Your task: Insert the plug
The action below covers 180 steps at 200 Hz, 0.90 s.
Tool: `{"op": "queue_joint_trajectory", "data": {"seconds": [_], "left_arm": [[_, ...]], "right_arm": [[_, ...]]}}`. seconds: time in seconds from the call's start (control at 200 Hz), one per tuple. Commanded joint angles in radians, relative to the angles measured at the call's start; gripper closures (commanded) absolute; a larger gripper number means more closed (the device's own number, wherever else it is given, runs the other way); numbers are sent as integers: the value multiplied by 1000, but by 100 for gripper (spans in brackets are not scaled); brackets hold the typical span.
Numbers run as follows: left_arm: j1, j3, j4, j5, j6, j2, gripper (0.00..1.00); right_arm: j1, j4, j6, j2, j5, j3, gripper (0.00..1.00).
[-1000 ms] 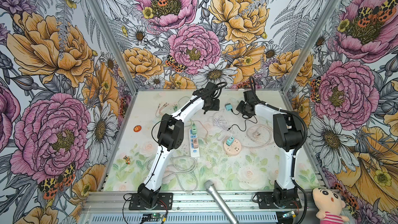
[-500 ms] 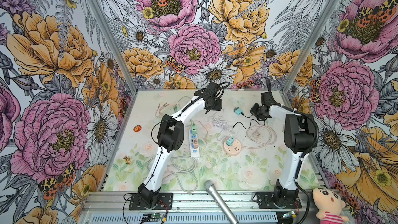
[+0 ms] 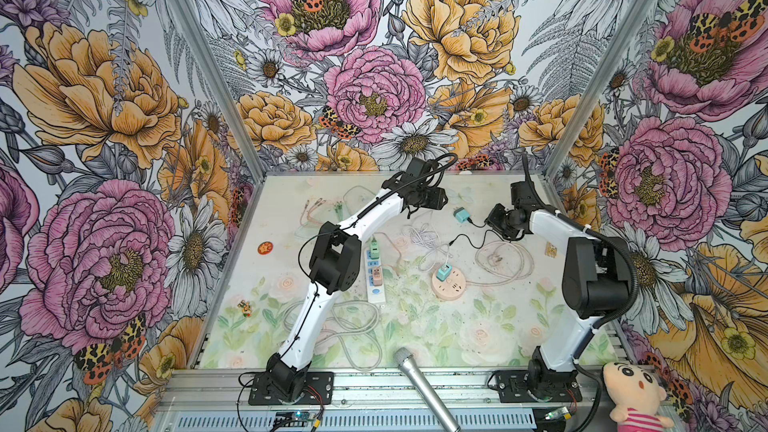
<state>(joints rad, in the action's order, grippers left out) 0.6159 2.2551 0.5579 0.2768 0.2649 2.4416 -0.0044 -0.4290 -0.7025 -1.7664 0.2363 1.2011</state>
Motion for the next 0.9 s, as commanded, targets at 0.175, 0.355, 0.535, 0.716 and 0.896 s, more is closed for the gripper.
{"op": "queue_joint_trajectory", "data": {"seconds": [0.175,0.355,0.535,0.716,0.896], "left_arm": [[4,99,-254,102,92,169,50],[-3,67,-367,118,147,191,51],[-48,-184,-604,211,264,82,52],[-123,-428,-690,236,244,-121,52],[-174,-521,-634,224,194,-251,52]], "right_arm": [[61,4,33,0,-50,33,69],[66,15,20,-154,-63,203,83],[66,29,19,-303,-99,336,78],[65,48,-1,-405,-104,421,75],[67,49,-11,-480,-110,472,75]]}}
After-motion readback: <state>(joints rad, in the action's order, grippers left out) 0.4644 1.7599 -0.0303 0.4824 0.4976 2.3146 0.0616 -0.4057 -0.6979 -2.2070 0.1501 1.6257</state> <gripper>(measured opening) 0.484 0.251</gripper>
